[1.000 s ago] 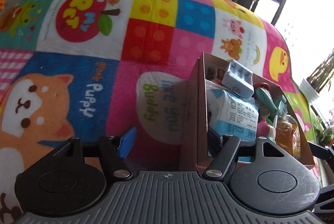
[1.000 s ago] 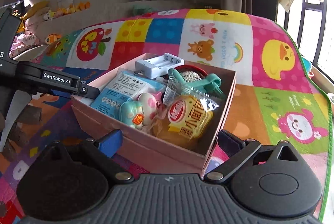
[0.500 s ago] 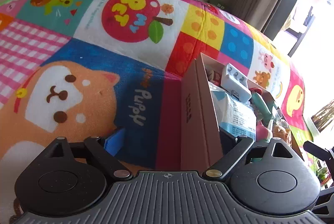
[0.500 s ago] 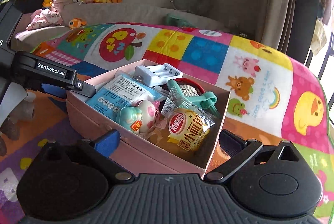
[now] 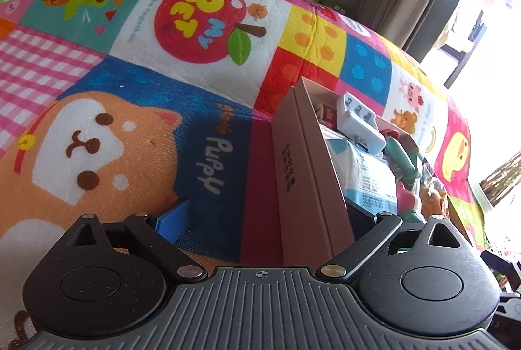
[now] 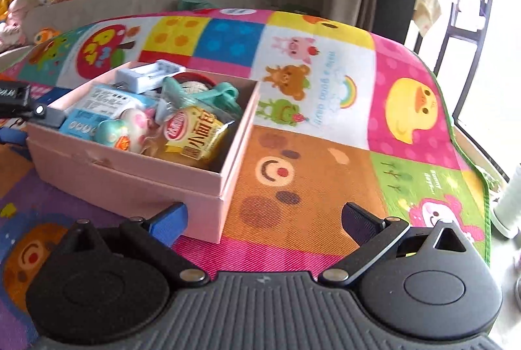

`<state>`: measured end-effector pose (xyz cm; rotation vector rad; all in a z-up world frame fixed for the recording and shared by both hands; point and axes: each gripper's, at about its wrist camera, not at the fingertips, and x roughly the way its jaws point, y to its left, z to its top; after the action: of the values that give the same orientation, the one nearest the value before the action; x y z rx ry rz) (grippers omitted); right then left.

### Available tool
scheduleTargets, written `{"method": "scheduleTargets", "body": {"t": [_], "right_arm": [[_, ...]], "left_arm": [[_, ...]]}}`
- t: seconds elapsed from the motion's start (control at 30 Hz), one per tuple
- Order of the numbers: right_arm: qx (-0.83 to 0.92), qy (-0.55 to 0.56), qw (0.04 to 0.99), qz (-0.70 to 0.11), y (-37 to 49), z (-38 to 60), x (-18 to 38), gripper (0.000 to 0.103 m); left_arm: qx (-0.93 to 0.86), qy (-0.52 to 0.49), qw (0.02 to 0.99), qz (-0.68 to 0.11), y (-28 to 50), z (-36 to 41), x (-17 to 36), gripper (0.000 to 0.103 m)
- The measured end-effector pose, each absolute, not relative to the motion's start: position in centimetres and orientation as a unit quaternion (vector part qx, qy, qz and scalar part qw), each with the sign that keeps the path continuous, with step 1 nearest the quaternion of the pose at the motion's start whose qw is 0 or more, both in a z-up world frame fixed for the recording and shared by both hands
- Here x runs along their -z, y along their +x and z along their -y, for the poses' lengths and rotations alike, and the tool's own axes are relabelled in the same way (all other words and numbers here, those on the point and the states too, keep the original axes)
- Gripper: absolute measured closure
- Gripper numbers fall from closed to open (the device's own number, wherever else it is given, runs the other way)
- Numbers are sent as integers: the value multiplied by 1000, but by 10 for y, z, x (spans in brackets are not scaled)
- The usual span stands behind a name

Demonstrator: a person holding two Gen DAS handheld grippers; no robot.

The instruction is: Organize objects

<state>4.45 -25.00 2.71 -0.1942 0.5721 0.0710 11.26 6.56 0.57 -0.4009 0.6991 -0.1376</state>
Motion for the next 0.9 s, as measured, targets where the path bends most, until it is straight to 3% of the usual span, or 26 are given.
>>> {"method": "scheduleTargets", "body": {"t": [0.57,0.77,0.9], "right_arm": [[-54,26,930,-363,-23,258,-15,0],[-44,25,927,-373,-63,267,-9,0],[-27,19,926,-377,-73,262,-9,0]], "left_arm": [[37,-105,942,-316,90,-50,-35,4],[56,-84,951,-292,30,-47,-54,4],[101,-49,941,-318,-20,-23,-35,4]]}}
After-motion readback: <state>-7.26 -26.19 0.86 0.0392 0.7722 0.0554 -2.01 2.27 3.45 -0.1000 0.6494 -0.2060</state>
